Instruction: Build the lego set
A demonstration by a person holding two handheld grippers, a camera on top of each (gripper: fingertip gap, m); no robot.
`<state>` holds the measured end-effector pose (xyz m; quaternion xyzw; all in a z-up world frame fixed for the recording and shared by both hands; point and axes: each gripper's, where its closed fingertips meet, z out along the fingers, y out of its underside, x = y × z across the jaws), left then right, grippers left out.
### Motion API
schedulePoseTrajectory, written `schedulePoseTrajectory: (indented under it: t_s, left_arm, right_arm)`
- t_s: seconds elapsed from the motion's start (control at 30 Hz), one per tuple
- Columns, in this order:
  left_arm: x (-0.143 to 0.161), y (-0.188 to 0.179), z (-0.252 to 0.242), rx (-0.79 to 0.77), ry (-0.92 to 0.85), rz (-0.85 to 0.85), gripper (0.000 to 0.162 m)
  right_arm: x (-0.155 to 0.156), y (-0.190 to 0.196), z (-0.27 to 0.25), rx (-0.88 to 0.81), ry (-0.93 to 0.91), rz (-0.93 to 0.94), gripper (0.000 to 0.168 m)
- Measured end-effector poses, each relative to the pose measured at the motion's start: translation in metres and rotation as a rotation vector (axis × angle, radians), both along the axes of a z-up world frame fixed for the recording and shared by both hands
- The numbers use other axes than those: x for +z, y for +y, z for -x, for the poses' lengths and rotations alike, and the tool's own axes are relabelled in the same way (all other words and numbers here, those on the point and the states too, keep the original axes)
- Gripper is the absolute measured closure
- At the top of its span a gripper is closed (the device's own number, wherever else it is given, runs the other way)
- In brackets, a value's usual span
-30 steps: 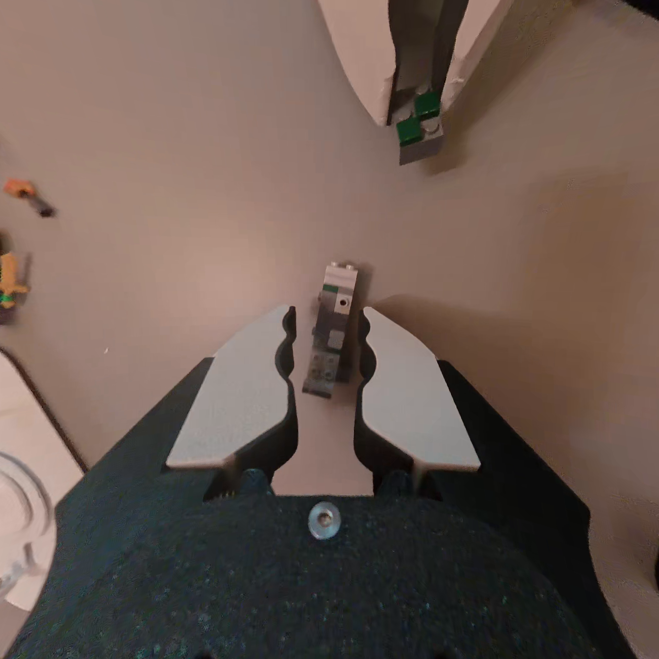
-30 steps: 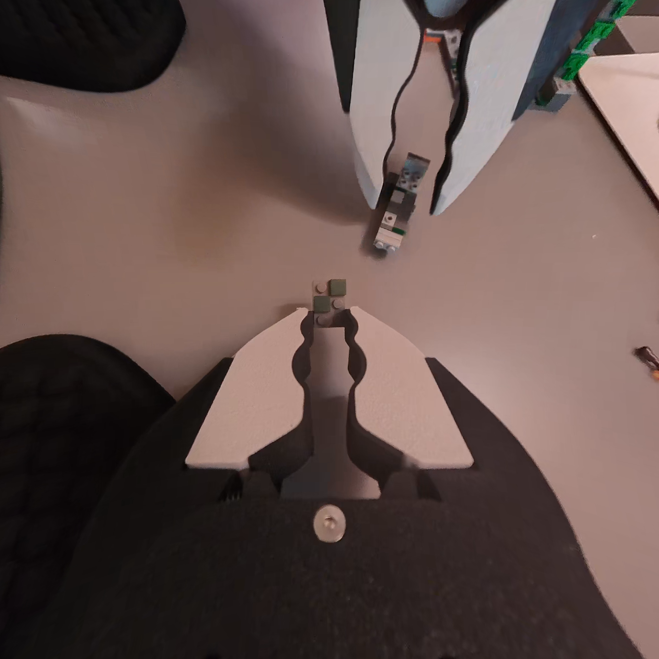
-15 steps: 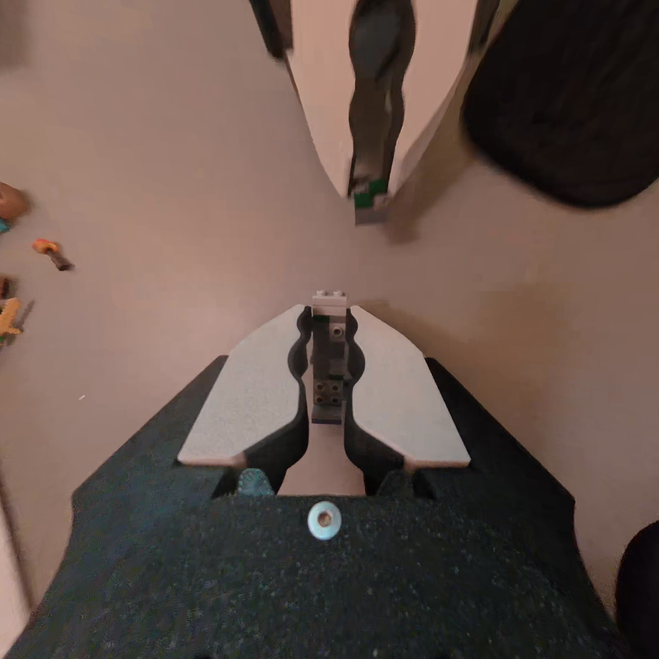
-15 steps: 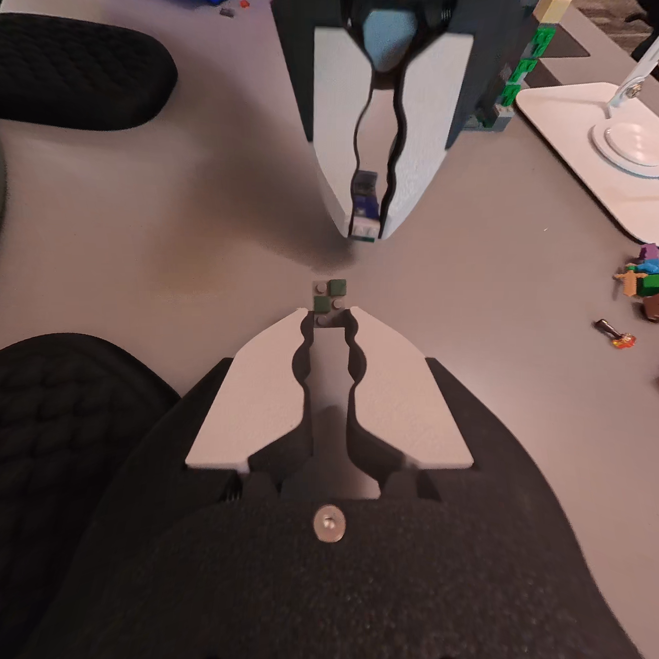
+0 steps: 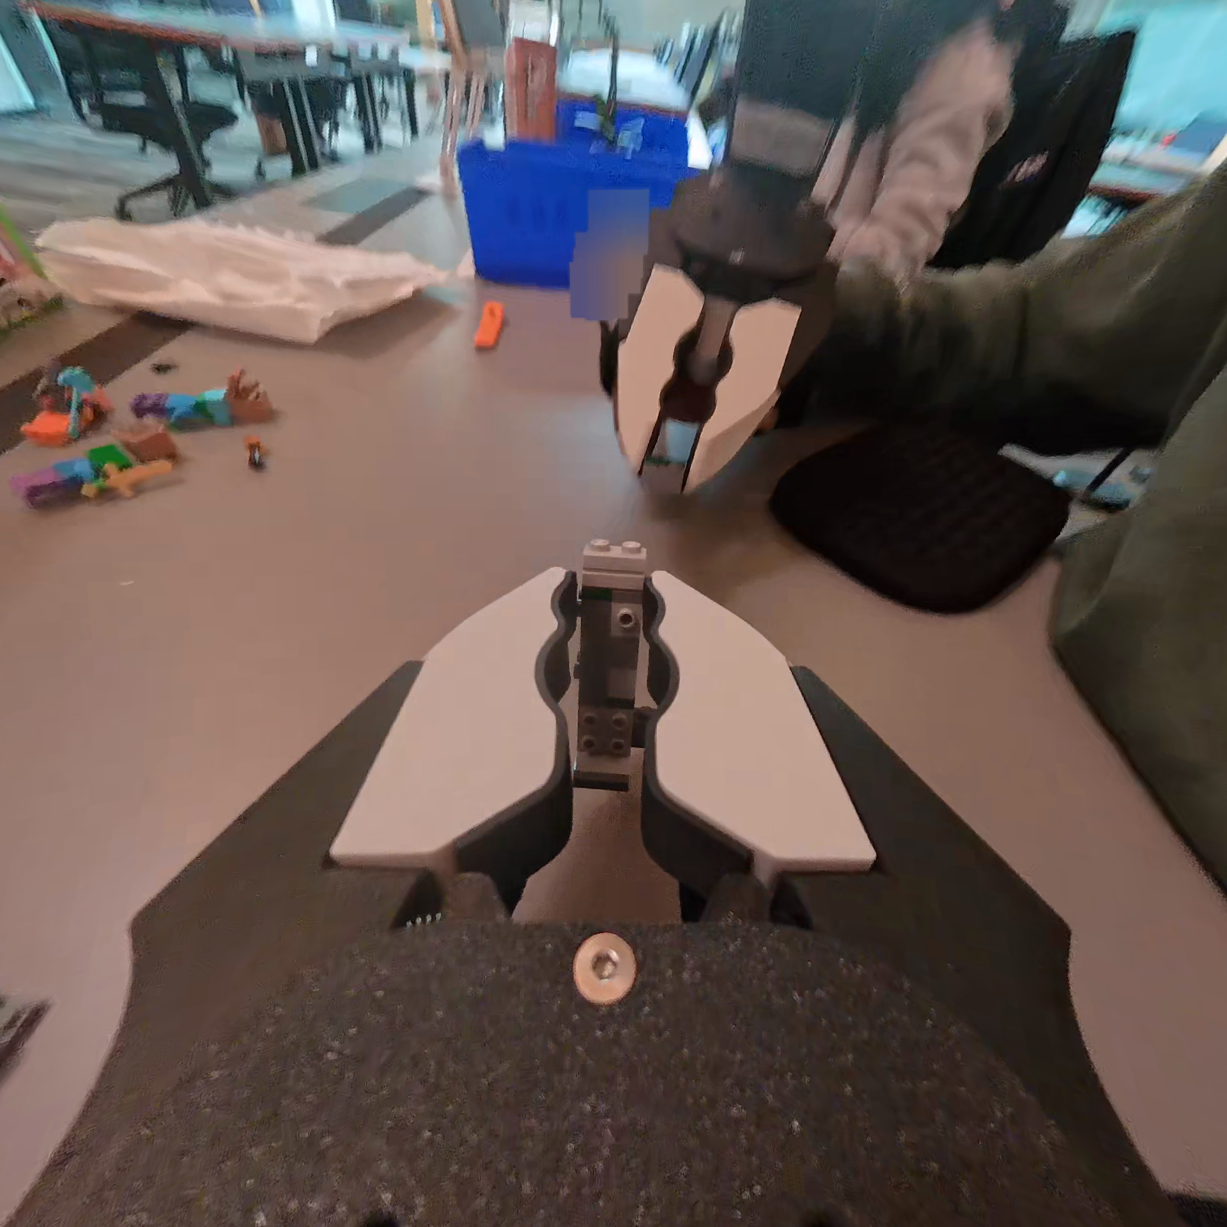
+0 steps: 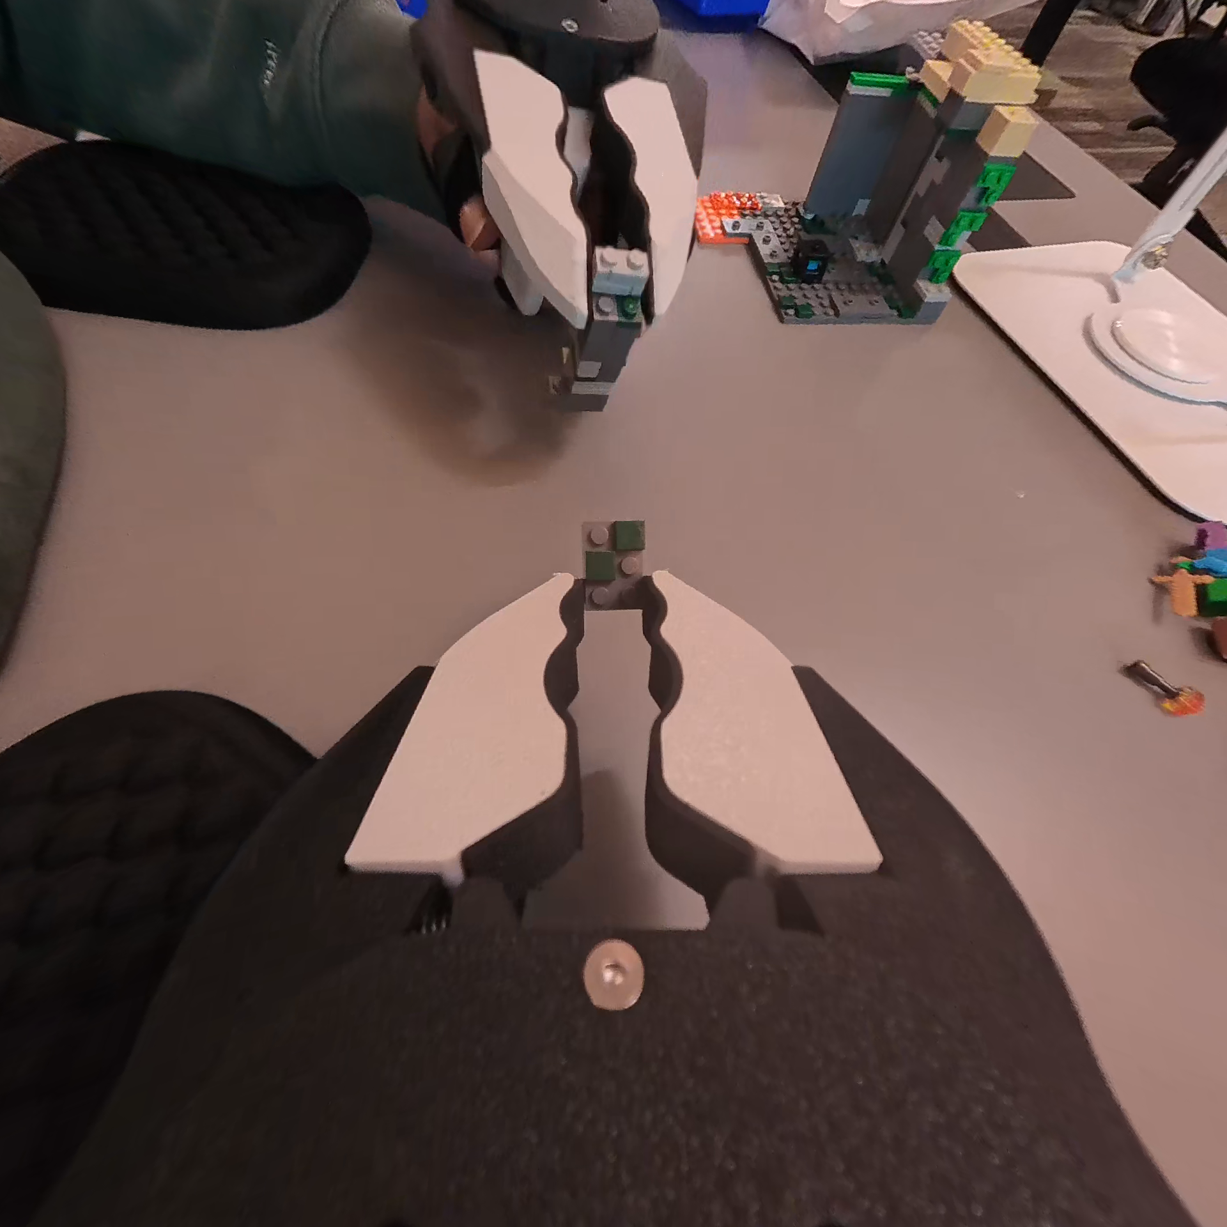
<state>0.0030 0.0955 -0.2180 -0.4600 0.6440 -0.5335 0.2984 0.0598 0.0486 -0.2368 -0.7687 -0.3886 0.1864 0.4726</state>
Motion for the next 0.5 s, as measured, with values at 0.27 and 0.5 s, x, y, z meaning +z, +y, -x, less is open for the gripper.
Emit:
schedulePoseTrajectory:
  t_s: [0.27, 0.5]
  left_arm:
    - [-0.029, 0.01, 0.022, 0.051, 0.169, -0.124, 0.141]
    - [-0.044, 0.013, 0.024, 0.06, 0.264, -0.221, 0.138]
  right_arm:
    - [-0.005, 0.002, 0.008, 0.013, 0.007, 0.012, 0.152]
    - [-0.008, 0.003, 0.01, 0.015, 0.003, 0.023, 0.152]
